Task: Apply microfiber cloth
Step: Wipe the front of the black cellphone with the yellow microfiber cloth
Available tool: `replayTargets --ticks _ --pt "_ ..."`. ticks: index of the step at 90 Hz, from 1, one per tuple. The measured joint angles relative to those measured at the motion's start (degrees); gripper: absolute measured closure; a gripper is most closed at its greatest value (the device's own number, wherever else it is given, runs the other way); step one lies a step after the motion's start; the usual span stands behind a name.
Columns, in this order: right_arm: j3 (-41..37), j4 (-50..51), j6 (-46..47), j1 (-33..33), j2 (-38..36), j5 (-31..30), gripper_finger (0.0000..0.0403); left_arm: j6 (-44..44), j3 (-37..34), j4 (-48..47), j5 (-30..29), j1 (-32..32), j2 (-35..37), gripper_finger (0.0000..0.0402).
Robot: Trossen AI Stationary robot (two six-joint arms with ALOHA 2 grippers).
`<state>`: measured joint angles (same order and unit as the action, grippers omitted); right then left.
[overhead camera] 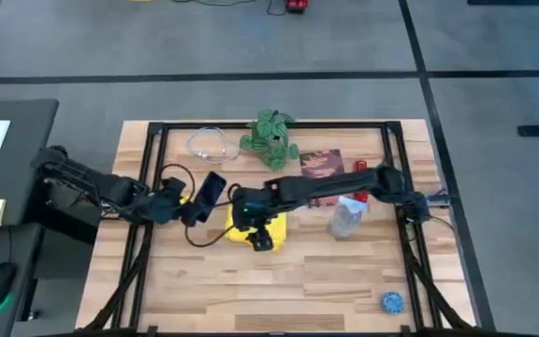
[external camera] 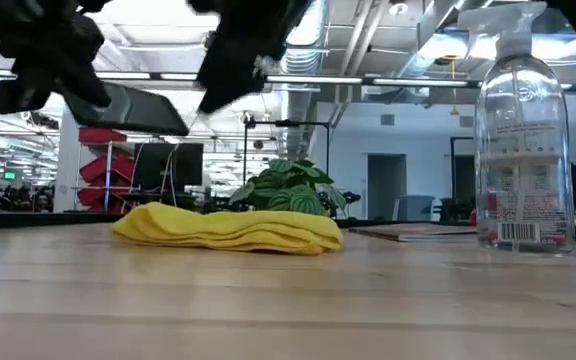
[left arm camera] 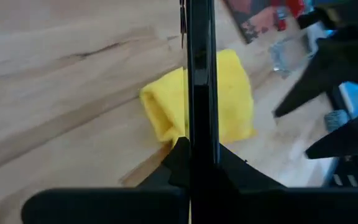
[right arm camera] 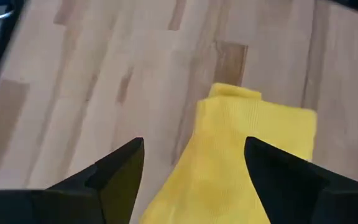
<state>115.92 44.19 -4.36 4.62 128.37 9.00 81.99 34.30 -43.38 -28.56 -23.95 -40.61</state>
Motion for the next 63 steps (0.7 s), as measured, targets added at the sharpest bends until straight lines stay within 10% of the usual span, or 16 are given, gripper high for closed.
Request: replayTargets --ticks 36,63 --pt "0.23 -4.09 3.95 -1.33 12.30 -1.03 0.0147 1.01 0.00 -1.00 0.95 -0.52 0.16 0.0395" --pt "0.37 -0.38 10.26 -0.72 13.30 -4.28 0.0376 0.84 0.00 -0.97 2.67 -0.52 0.16 0.0395"
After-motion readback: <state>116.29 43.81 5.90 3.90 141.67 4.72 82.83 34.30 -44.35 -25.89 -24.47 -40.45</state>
